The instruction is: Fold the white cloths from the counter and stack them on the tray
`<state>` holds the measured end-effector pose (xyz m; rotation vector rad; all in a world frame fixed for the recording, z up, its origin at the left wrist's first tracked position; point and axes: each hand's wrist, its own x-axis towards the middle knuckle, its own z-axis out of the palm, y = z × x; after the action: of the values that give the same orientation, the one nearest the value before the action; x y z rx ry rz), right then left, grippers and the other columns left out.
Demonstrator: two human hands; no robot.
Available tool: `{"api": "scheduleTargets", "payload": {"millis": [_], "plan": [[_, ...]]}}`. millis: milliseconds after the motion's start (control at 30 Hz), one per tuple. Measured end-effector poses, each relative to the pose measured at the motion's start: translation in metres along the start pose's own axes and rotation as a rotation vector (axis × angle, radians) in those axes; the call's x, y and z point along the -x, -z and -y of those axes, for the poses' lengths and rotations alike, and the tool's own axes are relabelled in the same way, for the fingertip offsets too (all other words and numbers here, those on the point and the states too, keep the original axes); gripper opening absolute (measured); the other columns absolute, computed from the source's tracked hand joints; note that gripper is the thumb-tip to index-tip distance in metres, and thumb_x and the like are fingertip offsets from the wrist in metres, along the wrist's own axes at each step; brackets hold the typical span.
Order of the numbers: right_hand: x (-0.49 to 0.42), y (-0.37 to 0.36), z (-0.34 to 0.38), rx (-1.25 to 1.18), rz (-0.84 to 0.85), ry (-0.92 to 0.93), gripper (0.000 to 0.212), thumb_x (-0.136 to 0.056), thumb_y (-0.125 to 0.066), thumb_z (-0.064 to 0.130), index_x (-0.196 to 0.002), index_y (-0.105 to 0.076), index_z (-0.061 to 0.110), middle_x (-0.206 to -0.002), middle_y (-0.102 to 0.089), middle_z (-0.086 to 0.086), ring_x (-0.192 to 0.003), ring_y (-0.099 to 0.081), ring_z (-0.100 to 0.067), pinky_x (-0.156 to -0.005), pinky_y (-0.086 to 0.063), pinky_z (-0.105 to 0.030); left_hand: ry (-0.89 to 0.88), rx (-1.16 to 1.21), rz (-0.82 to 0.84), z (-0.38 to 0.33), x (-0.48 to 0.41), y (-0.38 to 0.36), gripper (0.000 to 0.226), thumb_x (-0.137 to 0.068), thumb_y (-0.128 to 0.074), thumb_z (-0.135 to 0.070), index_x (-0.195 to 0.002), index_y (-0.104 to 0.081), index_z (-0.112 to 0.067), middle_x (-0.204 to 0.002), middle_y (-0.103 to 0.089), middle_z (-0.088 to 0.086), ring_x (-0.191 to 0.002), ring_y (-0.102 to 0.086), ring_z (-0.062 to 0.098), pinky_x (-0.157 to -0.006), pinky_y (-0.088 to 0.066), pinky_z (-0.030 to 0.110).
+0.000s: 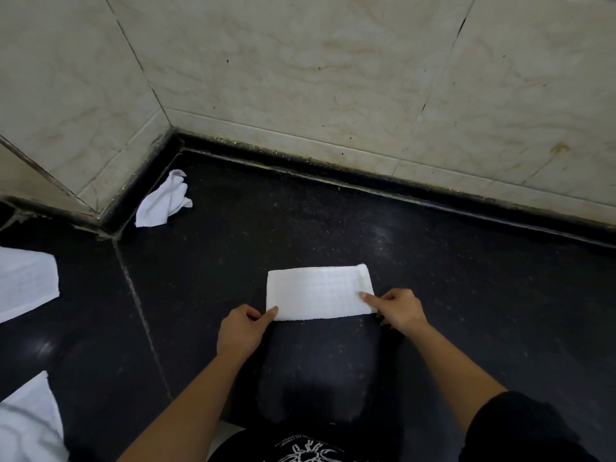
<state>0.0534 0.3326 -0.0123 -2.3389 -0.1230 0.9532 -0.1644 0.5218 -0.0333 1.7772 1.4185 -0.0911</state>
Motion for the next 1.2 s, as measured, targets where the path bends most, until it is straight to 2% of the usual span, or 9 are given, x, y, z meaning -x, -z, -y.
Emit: {"api": "scheduleTargets", "payload": {"millis": [133,400,567,667,767,867,933,1033,1200], "plan": [[0.006,-0.005,0.002,0.083,0.009,-0.008,0.036,-0.074,-0.082,0.036,-0.067,-0.060,0.008,-0.073,-0.071,-0.011,-0.064,-0.066,-0.020,-0.066,-0.057,-0.034,-0.023,-0.042,0.019,0.001,0.002,0.000,0.034,-0.082,-0.068,-0.050,-0.080,-0.063,-0.016,-0.077,-0.067,0.001,-0.071,-0.062,0.013,-0.062,-0.049,0.029],[0.008,-0.019,0.006,-0.008,-0.078,-0.124,0.026,-0.077,-0.079,0.020,-0.071,-0.060,0.004,-0.082,-0.068,-0.013,-0.074,-0.066,-0.027,-0.074,-0.058,-0.038,-0.028,-0.086,0.027,-0.003,0.004,0.000,0.030,-0.085,-0.066,-0.045,-0.079,-0.060,-0.016,-0.081,-0.068,0.002,-0.074,-0.062,0.014,-0.057,-0.042,0.027],[0.011,-0.025,0.011,-0.110,-0.121,-0.140,0.029,-0.079,-0.074,0.007,-0.062,-0.050,0.007,-0.067,-0.057,-0.008,-0.070,-0.061,-0.026,-0.072,-0.058,-0.038,-0.052,-0.086,-0.005,-0.009,0.003,0.001,0.025,-0.083,-0.071,-0.037,-0.086,-0.054,-0.018,-0.081,-0.062,-0.001,-0.076,-0.060,0.016,-0.059,-0.042,0.028],[0.009,-0.024,0.012,-0.223,-0.108,-0.184,0.015,-0.078,-0.074,0.006,-0.072,-0.061,0.000,-0.073,-0.063,-0.012,-0.072,-0.063,-0.026,-0.075,-0.058,-0.040,-0.143,-0.047,0.032,-0.012,0.003,0.002,0.014,-0.085,-0.070,-0.022,-0.091,-0.058,-0.017,-0.072,-0.059,-0.002,-0.067,-0.057,0.011,-0.057,-0.042,0.022],[0.009,-0.023,0.018,-0.354,-0.083,-0.156,0.010,-0.079,-0.072,0.006,-0.074,-0.064,0.005,-0.084,-0.068,-0.015,-0.075,-0.064,-0.025,-0.069,-0.056,-0.035,-0.208,-0.038,0.099,-0.012,0.000,0.002,0.011,-0.086,-0.067,-0.017,-0.097,-0.067,-0.020,-0.072,-0.057,-0.003,-0.068,-0.055,0.009,-0.058,-0.041,0.015],[0.014,-0.027,0.026,-0.365,-0.076,-0.049,0.013,-0.077,-0.071,0.008,-0.072,-0.060,0.010,-0.086,-0.069,-0.013,-0.075,-0.063,-0.024,-0.070,-0.054,-0.036,-0.179,0.033,0.129,-0.011,-0.004,0.001,0.014,-0.085,-0.069,-0.017,-0.098,-0.071,-0.017,-0.079,-0.063,-0.002,-0.070,-0.059,0.011,-0.062,-0.043,0.016],[0.019,-0.033,0.036,-0.372,-0.015,0.009,0.016,-0.078,-0.070,0.006,-0.073,-0.056,0.011,-0.083,-0.067,-0.011,-0.070,-0.061,-0.020,-0.062,-0.051,-0.030,-0.140,0.110,0.162,-0.010,-0.007,0.002,0.011,-0.086,-0.068,-0.015,-0.096,-0.071,-0.014,-0.086,-0.068,0.001,-0.063,-0.062,0.012,-0.063,-0.049,0.020],[0.027,-0.048,0.052,-0.408,0.094,0.053,0.019,-0.078,-0.072,0.003,-0.090,-0.059,0.009,-0.084,-0.064,-0.006,-0.066,-0.060,-0.014,-0.054,-0.047,-0.023,-0.068,0.235,0.207,-0.012,-0.008,0.008,0.012,-0.090,-0.064,-0.014,-0.099,-0.072,-0.013,-0.094,-0.072,0.003,-0.061,-0.064,0.011,-0.059,-0.048,0.019],[0.030,-0.084,0.068,-0.315,0.127,0.107,0.022,-0.080,-0.071,0.006,-0.100,-0.062,0.011,-0.083,-0.066,-0.008,-0.061,-0.063,-0.016,-0.059,-0.053,-0.029,0.110,0.440,0.287,-0.019,-0.005,0.020,0.017,-0.095,-0.056,-0.022,-0.100,-0.070,-0.015,-0.090,-0.073,0.001,-0.071,-0.065,0.013,-0.062,-0.043,0.025]]}}
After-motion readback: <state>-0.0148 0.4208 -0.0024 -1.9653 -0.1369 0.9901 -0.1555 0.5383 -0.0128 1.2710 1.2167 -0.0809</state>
